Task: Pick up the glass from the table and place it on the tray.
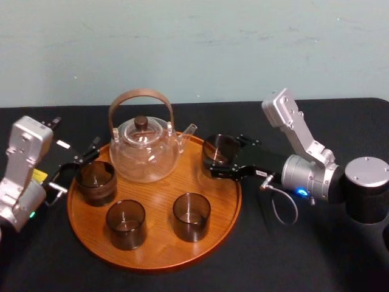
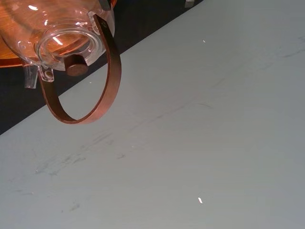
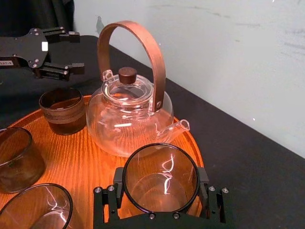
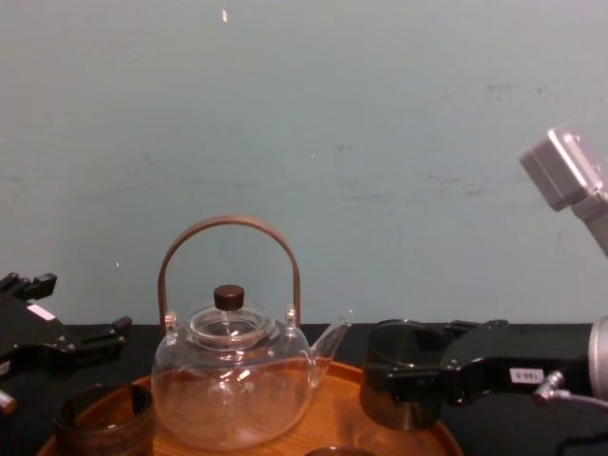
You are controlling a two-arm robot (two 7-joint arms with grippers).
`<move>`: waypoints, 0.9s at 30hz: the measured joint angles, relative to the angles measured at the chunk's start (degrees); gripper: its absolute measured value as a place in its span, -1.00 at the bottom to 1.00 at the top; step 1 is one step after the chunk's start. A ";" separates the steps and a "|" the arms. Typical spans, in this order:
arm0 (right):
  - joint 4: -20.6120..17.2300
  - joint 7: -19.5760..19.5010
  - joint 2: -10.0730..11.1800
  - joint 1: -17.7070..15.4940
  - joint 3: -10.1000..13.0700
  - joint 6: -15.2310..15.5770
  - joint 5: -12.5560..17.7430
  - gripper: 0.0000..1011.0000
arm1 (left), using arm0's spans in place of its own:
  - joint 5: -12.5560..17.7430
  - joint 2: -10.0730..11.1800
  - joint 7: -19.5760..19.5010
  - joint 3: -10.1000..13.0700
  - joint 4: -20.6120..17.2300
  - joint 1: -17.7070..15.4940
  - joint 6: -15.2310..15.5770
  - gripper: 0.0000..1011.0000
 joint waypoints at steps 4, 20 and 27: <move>1.08 0.28 -0.52 0.41 -0.40 -0.10 -0.13 0.79 | 0.00 0.00 0.00 0.00 0.00 0.00 0.00 0.98; 5.64 1.18 -2.38 2.00 -1.45 -0.54 -0.53 0.79 | 0.00 0.00 0.00 0.00 0.00 0.00 0.00 0.98; 7.14 1.52 -2.93 2.39 -1.72 -0.83 -0.71 0.79 | 0.00 0.00 0.00 0.00 0.00 0.00 0.00 0.98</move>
